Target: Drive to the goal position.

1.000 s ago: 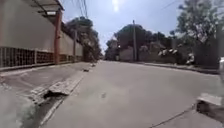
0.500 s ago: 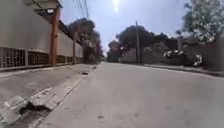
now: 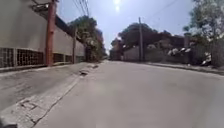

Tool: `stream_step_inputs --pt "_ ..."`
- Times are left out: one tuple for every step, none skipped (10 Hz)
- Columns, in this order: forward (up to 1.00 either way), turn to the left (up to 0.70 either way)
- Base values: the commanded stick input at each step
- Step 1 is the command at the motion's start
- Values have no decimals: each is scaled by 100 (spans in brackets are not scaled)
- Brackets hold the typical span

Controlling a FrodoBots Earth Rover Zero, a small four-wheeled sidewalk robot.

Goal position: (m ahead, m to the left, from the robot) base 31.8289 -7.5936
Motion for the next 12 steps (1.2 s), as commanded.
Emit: stream_step_inputs --pt "100 2" --pt "100 2" --pt "100 2" --pt "100 2" --pt "100 2" --pt "100 2" --pt "100 2" --pt "100 2" --pt "100 2" --pt "100 2" --pt "100 2" --pt "100 -8"
